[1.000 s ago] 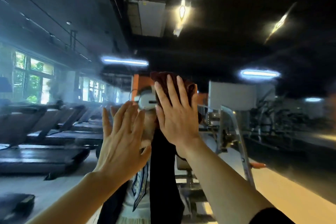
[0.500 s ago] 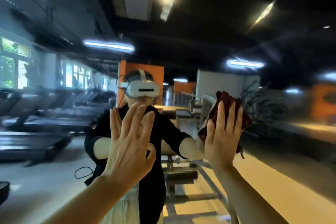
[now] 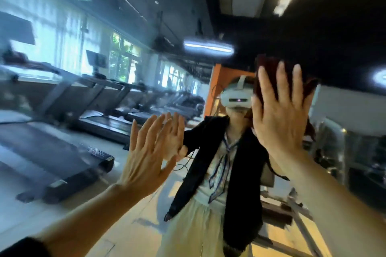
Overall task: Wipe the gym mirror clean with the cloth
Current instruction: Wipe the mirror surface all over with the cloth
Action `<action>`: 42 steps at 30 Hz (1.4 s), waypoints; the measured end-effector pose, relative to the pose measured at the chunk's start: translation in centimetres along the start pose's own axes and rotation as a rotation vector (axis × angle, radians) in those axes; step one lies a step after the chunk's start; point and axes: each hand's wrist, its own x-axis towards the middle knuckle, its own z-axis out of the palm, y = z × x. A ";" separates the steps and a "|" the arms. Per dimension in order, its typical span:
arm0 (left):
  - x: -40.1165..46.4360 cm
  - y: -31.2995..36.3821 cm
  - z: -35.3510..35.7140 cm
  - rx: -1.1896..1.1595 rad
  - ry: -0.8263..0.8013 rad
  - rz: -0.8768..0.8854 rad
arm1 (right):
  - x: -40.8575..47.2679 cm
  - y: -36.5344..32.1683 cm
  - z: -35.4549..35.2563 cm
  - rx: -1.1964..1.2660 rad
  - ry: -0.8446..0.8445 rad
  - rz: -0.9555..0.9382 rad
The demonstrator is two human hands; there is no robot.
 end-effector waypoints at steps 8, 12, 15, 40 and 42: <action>2.7 -11.8 -1.5 0.036 0.078 0.119 | -6.5 -10.3 4.0 -0.065 -0.136 -0.536; 4.4 -15.0 -1.4 0.096 0.053 0.306 | -4.2 -10.6 3.9 -0.133 -0.114 -0.679; 5.4 -16.7 0.2 0.123 0.052 0.335 | 2.3 -11.7 3.4 -0.064 0.043 -0.079; 5.0 -17.7 0.9 0.005 0.023 0.422 | -11.8 -23.6 7.1 -0.196 -0.227 -0.324; 5.0 -17.8 0.6 0.013 -0.004 0.419 | -13.3 -21.7 6.0 -0.235 -0.295 -0.431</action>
